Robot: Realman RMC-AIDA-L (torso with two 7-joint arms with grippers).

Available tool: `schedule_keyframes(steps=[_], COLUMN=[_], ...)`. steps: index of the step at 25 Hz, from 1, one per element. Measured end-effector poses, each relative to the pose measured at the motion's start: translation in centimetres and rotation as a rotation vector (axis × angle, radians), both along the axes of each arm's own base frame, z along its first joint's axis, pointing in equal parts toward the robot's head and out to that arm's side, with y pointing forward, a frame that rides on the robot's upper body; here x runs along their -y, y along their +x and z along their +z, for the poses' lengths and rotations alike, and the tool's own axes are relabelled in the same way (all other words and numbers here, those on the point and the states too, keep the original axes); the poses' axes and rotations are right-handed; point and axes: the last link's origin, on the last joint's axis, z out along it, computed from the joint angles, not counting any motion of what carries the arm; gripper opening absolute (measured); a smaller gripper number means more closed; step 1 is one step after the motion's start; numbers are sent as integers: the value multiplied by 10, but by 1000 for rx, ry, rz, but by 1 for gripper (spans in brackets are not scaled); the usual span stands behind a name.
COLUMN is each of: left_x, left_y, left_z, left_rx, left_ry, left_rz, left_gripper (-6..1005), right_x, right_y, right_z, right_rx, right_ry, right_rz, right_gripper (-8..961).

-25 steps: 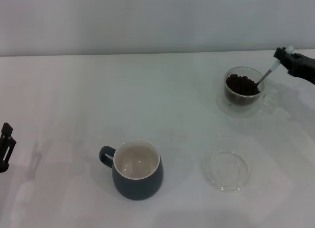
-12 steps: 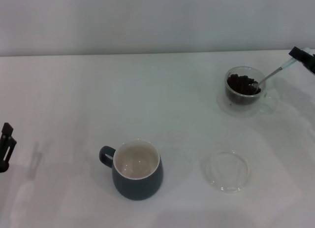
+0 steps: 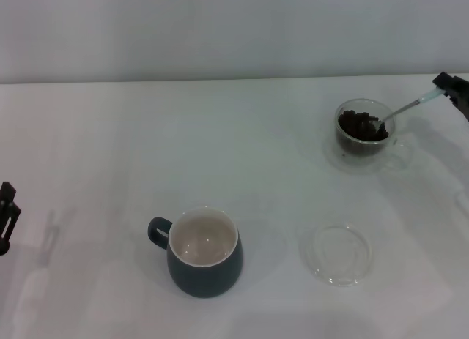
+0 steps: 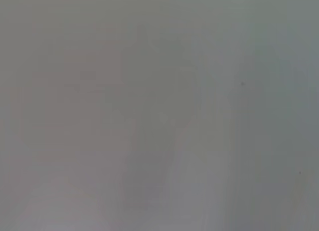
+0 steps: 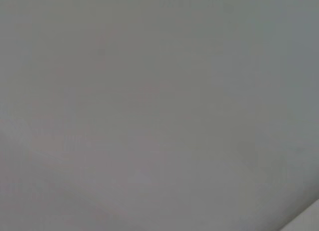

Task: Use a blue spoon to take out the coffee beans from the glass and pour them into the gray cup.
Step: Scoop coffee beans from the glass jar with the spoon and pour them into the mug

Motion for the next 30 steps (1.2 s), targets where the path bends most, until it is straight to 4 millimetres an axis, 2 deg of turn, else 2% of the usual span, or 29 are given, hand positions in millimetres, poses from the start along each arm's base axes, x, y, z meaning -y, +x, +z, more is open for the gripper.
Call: schedule_keyframes(steps=[14, 21, 24, 30], left_x=[1, 0, 1, 2], left_y=[-3, -3, -3, -3], left_z=[2, 2, 2, 3], left_rx=[-12, -14, -14, -13], left_ry=[0, 0, 1, 6], left_rz=[5, 5, 6, 4], left_gripper=[729, 729, 729, 730], right_x=[7, 13, 19, 28], right_y=[4, -12, -21, -41], right_z=[4, 2, -4, -33], right_rx=[-147, -240, -257, -254], right_ry=[66, 33, -5, -169], right_rz=[-33, 68, 126, 222], right_gripper=[147, 147, 147, 147])
